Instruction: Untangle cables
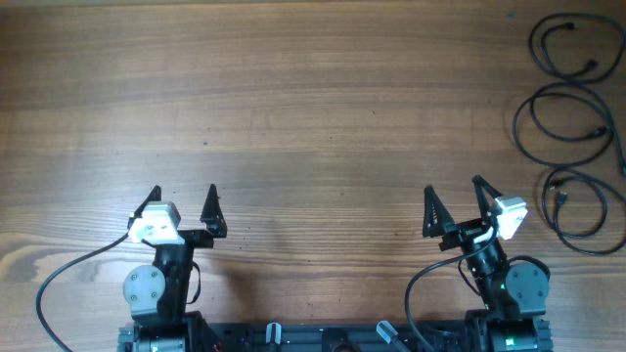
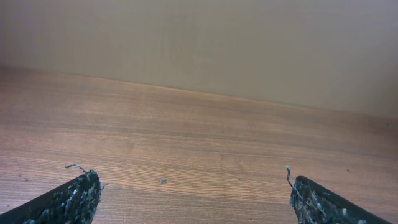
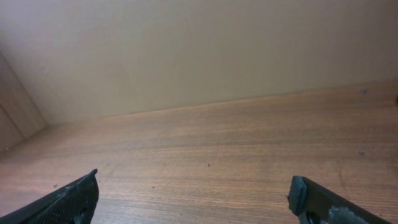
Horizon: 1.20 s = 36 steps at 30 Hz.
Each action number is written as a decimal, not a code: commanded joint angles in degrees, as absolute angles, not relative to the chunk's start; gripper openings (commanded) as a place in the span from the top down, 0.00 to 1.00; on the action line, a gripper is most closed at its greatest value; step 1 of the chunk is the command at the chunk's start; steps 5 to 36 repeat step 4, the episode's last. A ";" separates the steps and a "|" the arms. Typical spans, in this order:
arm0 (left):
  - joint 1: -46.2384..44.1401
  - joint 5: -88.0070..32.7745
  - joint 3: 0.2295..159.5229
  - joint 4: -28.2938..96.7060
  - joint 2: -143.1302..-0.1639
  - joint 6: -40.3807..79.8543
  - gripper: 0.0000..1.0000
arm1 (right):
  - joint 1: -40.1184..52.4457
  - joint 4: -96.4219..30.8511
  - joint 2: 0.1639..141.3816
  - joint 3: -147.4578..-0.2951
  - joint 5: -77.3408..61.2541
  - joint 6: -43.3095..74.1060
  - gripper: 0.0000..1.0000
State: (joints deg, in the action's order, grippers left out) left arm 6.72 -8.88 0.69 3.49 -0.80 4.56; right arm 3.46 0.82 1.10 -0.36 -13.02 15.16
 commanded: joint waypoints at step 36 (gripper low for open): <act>6.87 -8.95 0.32 3.64 -0.27 3.40 0.00 | 3.75 0.99 0.43 -0.30 -13.06 15.59 0.00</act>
